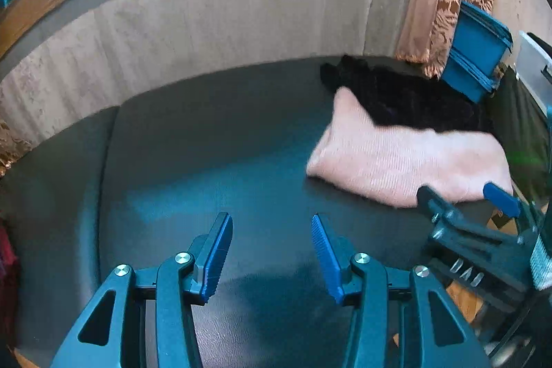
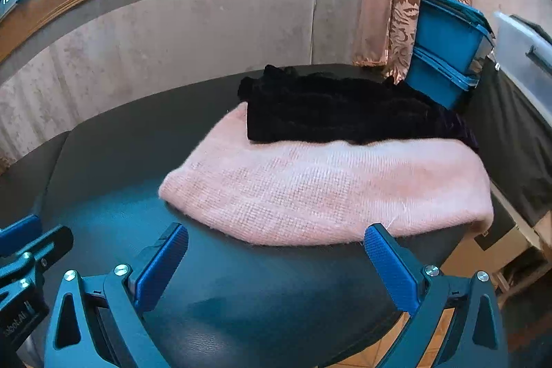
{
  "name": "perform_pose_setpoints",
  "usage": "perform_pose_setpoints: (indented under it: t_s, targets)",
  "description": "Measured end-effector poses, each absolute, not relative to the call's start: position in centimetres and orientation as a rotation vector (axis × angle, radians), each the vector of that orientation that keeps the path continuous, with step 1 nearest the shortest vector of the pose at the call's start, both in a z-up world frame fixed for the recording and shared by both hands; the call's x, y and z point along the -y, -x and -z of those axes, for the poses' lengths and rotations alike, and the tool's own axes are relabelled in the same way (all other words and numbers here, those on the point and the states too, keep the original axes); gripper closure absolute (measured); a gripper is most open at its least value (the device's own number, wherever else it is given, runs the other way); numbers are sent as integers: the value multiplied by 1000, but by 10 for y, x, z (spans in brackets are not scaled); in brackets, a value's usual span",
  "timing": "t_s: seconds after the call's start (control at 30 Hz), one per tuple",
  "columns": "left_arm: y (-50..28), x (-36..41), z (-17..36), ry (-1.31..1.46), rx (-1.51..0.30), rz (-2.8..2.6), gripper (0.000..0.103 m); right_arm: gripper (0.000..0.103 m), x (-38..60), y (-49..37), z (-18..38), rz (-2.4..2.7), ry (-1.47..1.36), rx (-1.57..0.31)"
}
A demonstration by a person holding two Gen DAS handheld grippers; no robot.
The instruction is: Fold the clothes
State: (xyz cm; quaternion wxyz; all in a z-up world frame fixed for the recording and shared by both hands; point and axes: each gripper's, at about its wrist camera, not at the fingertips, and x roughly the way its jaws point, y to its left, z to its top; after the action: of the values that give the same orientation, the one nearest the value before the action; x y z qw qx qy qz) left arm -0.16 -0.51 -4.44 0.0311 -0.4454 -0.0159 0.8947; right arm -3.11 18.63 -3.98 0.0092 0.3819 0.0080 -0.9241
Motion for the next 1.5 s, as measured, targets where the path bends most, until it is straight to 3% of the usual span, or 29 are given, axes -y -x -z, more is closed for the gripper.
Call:
perform_pose_setpoints:
  t_s: [0.23, 0.5, 0.67, 0.93, 1.1, 1.5]
  targets:
    - [0, 38, 90, 1507, 425, -2479, 52, 0, -249, 59, 59, 2954, -1222, 114]
    - [-5, 61, 117, 1560, 574, -2450, 52, 0, -247, 124, 112, 2734, -1499, 208]
    - [-6, 60, 116, 1534, 568, -2485, 52, 0, -216, 120, 110, 2691, -1441, 63]
    - [-2, 49, 110, 1481, 486, -2517, 51, 1, -254, 129, 75, 2725, -1241, 373]
    - [19, 30, 103, 1458, 411, -2480, 51, 1, -258, 154, 61, 2838, -1162, 335]
    - [108, -34, 73, 1315, 300, -2378, 50, 5, -373, 221, 87, 2750, -1143, 1114]
